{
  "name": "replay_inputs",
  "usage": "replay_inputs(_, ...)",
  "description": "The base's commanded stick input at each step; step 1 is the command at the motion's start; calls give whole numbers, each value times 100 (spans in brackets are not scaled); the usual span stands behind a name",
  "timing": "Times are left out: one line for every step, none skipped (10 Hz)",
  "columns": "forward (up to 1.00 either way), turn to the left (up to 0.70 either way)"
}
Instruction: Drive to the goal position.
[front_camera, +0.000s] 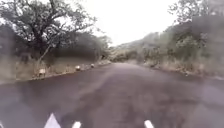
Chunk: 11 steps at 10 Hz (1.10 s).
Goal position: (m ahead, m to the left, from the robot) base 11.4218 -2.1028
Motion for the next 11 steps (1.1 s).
replay_inputs(100, -30)
replay_inputs(100, -24)
replay_inputs(100, -19)
replay_inputs(100, -13)
replay_inputs(100, -8)
replay_inputs(100, 0)
replay_inputs(100, 0)
replay_inputs(100, 0)
replay_inputs(100, 0)
replay_inputs(100, 0)
replay_inputs(100, 0)
